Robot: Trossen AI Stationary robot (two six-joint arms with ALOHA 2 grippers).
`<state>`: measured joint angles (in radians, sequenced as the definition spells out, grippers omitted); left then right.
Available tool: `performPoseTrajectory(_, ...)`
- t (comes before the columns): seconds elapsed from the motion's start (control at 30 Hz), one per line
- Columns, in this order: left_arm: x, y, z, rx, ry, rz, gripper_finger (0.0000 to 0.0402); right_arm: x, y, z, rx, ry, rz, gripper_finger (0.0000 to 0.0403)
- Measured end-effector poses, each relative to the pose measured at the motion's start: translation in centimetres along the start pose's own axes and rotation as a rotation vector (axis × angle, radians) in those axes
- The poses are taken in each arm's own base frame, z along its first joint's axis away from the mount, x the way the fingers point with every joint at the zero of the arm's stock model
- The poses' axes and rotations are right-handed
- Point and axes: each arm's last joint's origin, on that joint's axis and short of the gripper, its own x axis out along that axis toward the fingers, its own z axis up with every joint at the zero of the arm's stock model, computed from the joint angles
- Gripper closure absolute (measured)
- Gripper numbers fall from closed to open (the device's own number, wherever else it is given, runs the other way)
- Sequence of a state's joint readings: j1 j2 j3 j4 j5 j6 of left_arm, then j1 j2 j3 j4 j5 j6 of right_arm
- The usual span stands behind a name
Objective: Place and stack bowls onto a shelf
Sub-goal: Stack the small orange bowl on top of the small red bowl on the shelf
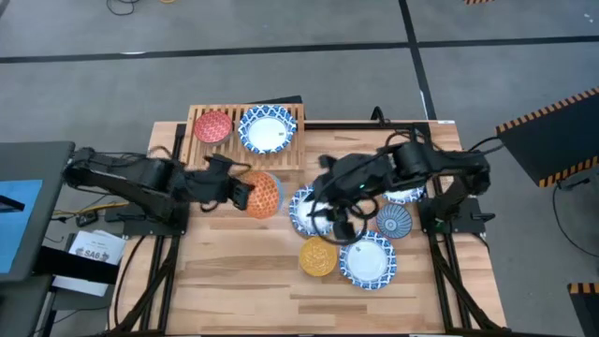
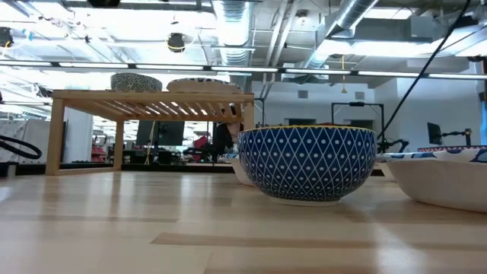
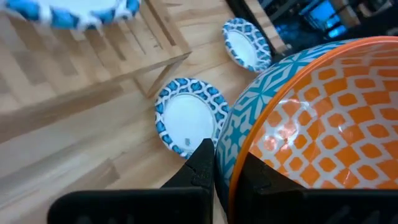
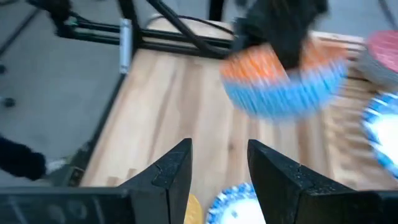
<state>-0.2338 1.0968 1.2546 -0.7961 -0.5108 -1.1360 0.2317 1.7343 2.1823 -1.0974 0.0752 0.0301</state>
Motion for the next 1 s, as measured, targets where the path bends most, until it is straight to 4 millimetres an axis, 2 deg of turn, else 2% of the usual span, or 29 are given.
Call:
performPoseTrajectory(0.1, -2.4, 0.0, 2.8, 0.020, 0.002, 0.040, 0.0399, -0.6, -0.3, -0.9, 0.005, 0.019, -0.042, 0.0223)
performPoseTrajectory(0.17, -3.8, 0.5, 5.0, 0.048, -0.013, 0.132, 0.0399, -0.8, -0.5, -1.5, 0.013, 0.030, -0.057, 0.0223)
performPoseTrajectory(0.33, -6.5, 1.8, 10.1, 0.076, -0.096, 0.349, 0.0400, 0.1, -1.3, -2.7, 0.047, 0.038, -0.082, 0.0223)
performPoseTrajectory(0.43, -7.6, 3.1, 12.2, 0.062, -0.123, 0.444, 0.0400, 0.8, -1.6, -3.2, 0.051, 0.058, -0.091, 0.0223)
performPoseTrajectory(0.53, -8.1, 5.0, 13.3, 0.031, -0.066, 0.530, 0.0401, 1.2, -1.8, -3.5, 0.049, 0.077, -0.096, 0.0223)
performPoseTrajectory(0.7, -7.6, 8.4, 14.5, -0.071, 0.019, 0.660, 0.0401, 1.9, -2.0, -3.9, 0.022, 0.108, -0.101, 0.0223)
performPoseTrajectory(1.0, -3.4, 12.8, 17.8, -0.266, 0.170, 0.698, 0.0401, 2.2, -2.0, -3.9, 0.022, 0.114, -0.101, 0.0223)
